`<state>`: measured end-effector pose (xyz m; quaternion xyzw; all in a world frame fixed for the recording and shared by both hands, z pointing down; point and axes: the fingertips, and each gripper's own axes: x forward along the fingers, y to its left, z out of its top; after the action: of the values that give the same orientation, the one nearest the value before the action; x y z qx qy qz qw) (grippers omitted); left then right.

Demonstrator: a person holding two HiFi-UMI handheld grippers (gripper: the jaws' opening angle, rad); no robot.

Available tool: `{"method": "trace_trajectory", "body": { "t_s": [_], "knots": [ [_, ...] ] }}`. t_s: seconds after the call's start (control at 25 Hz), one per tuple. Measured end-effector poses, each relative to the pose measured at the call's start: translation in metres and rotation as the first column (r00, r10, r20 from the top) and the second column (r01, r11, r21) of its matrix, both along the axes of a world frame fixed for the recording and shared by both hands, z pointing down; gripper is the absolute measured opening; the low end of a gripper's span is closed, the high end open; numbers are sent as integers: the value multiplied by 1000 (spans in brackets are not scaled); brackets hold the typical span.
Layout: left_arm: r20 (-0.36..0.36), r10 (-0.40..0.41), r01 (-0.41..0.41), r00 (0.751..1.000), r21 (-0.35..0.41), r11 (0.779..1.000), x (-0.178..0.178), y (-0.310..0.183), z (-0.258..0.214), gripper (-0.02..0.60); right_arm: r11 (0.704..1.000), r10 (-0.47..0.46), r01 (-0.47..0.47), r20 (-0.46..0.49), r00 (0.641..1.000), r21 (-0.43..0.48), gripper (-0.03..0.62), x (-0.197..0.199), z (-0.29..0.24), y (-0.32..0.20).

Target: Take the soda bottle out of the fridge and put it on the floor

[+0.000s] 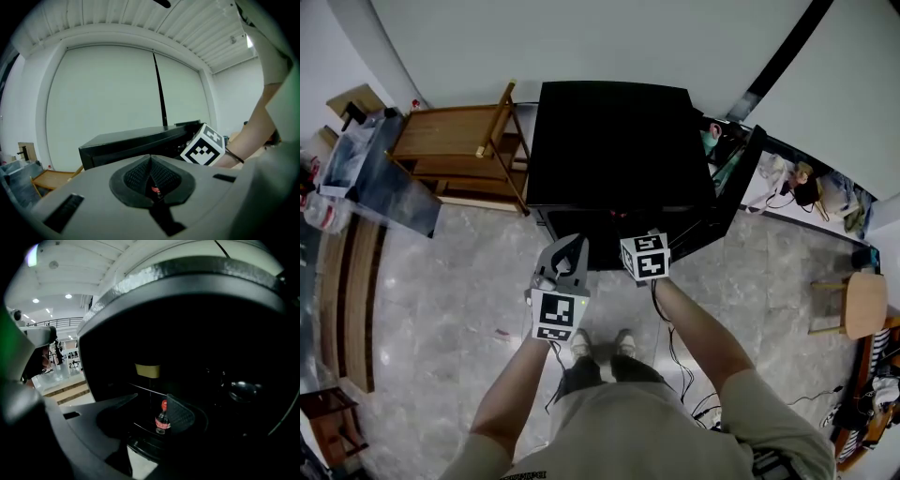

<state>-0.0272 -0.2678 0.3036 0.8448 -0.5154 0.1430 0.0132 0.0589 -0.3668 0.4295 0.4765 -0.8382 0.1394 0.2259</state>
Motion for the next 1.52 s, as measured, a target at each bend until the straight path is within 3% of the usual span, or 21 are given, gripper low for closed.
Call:
{"method": "trace_trajectory", "body": {
  "t_s": [0.16,0.44,0.76,0.84,1.16,1.52],
  "knots": [
    [39,-1,1,999,-7,1000,2,-8,19,6,1000,13,-14,-19,1000,-15,160,1,29,-24],
    [23,-3,4,1000,-41,999,0,-20,38,6,999,15,-16,-63,998,-29,190,5,72,-60],
    [25,-18,20,1000,-54,998,-10,-24,43,6,999,47,-47,-53,997,9,181,3,82,-84],
    [29,-23,25,999,-59,998,-12,-23,45,6,999,35,-33,-58,998,30,117,1,83,-84],
    [27,-28,30,999,-82,996,-13,-20,54,6,996,0,2,-30,1000,88,100,-5,79,-71],
    [30,-14,17,999,-83,996,-5,-14,55,6,995,-44,47,-34,998,92,97,4,64,-44]
  ]
}}
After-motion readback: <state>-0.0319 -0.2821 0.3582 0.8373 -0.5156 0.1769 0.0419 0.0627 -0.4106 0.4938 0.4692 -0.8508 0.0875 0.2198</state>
